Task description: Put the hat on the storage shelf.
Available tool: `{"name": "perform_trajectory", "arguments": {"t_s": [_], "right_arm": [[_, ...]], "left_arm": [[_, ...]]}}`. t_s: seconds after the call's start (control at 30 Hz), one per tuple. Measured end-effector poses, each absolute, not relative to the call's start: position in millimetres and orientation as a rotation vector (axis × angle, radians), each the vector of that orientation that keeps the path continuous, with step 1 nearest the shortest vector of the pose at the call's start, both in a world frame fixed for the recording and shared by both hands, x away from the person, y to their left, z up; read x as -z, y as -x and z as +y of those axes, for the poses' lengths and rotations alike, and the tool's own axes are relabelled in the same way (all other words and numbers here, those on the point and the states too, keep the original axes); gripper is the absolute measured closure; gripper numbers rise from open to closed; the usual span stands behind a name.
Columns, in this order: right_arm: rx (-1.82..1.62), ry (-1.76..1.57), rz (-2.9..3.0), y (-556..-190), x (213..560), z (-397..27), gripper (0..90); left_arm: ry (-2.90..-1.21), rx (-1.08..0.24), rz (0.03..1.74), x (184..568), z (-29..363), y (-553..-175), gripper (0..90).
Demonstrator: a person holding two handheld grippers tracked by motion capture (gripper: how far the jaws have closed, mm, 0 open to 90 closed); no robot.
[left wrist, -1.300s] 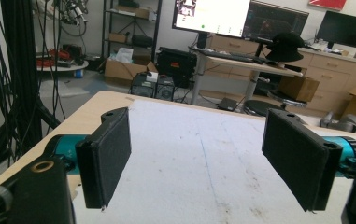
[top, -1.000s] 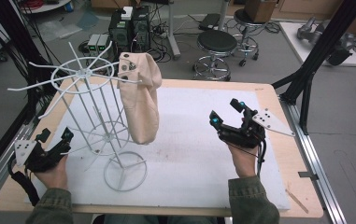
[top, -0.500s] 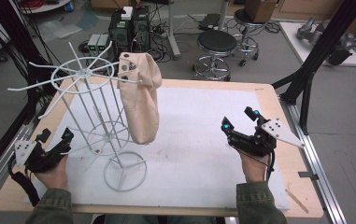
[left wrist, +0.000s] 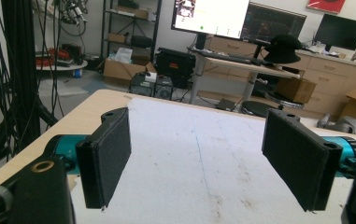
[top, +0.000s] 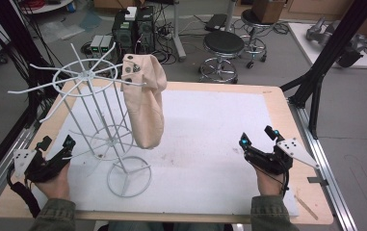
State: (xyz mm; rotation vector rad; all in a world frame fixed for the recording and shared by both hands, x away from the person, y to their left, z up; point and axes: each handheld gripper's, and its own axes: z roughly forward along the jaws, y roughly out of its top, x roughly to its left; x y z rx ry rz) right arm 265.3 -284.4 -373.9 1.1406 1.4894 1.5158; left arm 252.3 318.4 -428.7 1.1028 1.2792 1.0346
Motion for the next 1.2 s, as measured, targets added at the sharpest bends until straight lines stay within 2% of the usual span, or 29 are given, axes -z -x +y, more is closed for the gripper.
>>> {"name": "perform_trajectory", "arguments": {"t_s": [0.37,1.2], "right_arm": [[-1.367,-1.269,1.452,-259.4,410.0,-297.7,11.1],[-1.361,-1.3,1.402,-254.6,418.5,-301.8,11.1]], "left_arm": [[-1.097,-1.041,1.285,429.1,320.1,-250.4,24.2],[-1.116,-1.039,1.282,430.1,317.7,-251.2,24.3]]}}
